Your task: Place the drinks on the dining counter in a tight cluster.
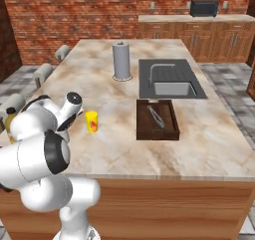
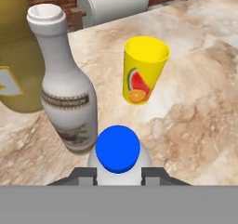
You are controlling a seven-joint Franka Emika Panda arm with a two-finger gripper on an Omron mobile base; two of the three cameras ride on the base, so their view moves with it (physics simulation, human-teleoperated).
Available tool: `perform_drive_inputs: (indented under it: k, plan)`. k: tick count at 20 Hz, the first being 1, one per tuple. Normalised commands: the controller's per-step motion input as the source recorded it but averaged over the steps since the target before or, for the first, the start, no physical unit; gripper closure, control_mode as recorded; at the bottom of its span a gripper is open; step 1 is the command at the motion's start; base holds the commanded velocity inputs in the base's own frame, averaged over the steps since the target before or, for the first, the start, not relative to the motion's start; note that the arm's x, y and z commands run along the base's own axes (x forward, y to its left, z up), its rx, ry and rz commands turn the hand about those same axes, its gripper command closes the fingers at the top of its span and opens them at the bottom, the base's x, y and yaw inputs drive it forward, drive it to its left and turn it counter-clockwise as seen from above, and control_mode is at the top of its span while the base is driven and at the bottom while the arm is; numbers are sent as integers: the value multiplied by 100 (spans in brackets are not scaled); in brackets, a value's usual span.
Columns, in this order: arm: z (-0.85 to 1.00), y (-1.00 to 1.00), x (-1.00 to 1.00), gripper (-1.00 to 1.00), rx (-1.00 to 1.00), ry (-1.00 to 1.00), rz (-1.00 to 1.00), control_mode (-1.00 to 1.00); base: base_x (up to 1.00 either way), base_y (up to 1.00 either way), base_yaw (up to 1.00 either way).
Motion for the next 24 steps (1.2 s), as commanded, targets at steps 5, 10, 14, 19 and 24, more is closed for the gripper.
perform_drive_inputs:
  k: [5, 10, 14, 19, 24]
  plan:
    - [-21, 0, 2, 100, 0, 0, 0, -100, 0, 0, 0]
    - [-20, 0, 0, 100, 0, 0, 0, -100, 0, 0, 0]
    - [0, 0, 0, 100, 0, 0, 0, -100, 0, 0, 0]
    - [0, 0, 0, -100, 0, 0, 0, -100, 0, 0, 0]
    - [0, 0, 0, -100, 0, 0, 0, -100, 0, 0, 0]
